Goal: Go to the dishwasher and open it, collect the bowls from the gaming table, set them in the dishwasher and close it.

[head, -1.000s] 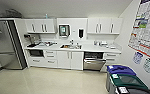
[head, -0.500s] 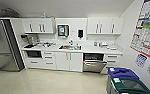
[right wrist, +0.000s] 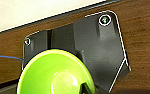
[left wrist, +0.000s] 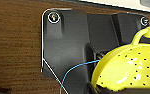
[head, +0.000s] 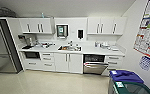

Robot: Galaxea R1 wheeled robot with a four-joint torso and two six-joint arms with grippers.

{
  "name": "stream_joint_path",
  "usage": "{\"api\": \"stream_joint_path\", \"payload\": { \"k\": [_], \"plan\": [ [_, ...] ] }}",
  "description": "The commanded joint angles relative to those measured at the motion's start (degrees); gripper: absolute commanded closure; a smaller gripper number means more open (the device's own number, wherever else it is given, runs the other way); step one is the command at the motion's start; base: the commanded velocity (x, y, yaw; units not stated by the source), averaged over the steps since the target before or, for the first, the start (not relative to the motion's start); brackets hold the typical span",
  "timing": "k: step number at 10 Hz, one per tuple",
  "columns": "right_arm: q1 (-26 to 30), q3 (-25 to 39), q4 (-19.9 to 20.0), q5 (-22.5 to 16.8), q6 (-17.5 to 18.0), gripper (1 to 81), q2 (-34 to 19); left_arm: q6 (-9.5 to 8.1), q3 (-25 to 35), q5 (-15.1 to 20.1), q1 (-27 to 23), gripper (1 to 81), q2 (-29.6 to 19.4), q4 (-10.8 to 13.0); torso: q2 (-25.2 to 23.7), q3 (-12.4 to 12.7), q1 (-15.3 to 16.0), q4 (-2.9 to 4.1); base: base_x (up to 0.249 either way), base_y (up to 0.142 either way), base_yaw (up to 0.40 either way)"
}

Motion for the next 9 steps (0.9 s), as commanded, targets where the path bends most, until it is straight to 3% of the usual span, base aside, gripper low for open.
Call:
{"api": "stream_joint_path", "payload": {
  "k": [1, 9],
  "plan": [
    [2.75, 0.37, -0.71, -3.34, -0.14, 81.1, -1.04, 0.15, -0.05, 2.99, -2.79, 81.1, -0.41, 0.34, 0.00, 0.00, 0.00, 0.00, 0.190, 0.000, 0.000],
    [2.49, 0.11, -0.62, -3.25, -0.14, 81.1, -1.04, 0.15, 0.13, 2.99, -2.71, 81.1, -0.32, 0.34, 0.02, 0.00, 0.07, 0.00, 0.135, 0.000, 0.000]
  ]
}}
